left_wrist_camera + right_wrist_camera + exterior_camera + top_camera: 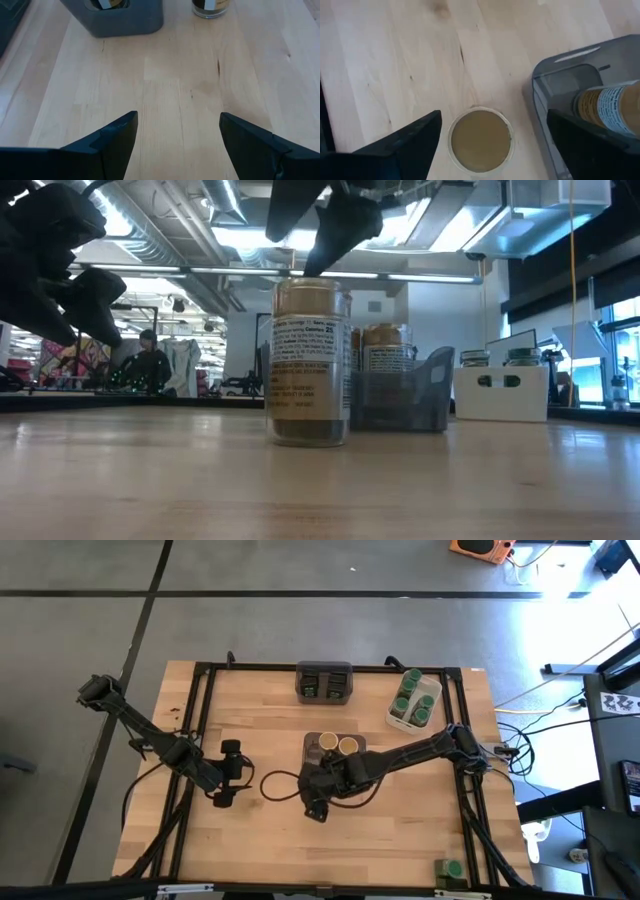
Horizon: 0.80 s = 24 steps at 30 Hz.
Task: Sort spices by type
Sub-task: Put the golden seasoning bottle into the bottom black bin
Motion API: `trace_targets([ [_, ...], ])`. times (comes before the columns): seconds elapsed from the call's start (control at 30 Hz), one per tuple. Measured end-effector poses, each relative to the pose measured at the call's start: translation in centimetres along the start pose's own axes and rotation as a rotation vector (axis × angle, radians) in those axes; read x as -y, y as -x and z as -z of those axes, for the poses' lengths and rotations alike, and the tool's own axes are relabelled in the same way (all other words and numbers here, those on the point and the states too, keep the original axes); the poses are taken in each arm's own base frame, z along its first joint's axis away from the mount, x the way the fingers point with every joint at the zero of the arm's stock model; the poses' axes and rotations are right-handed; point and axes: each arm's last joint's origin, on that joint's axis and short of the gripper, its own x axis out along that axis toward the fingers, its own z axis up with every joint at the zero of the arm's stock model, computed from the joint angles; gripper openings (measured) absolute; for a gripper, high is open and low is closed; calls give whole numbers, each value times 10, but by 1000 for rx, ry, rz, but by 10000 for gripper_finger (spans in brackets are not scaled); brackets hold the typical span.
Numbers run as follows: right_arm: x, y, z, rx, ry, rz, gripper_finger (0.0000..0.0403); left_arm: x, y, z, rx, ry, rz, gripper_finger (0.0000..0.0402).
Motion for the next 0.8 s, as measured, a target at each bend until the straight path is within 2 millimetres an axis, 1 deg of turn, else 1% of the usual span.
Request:
trace_targets([
  [0.17,2,-6,6,-32,3,12,360,0,0,0,-1,0,0,278],
  [0.4,1,-14,10,-66,-16,-30,362,0,0,0,-1,0,0,278],
  [0.57,1,-13,10,-60,-19,-29,395,0,0,0,-1,0,0,278],
  [0.7,1,-14,10,-56,-22,-23,384,0,0,0,-1,-1,0,278],
  [0.8,1,-20,12,-64,-16,20,383,0,0,0,-1,-1,-1,278],
])
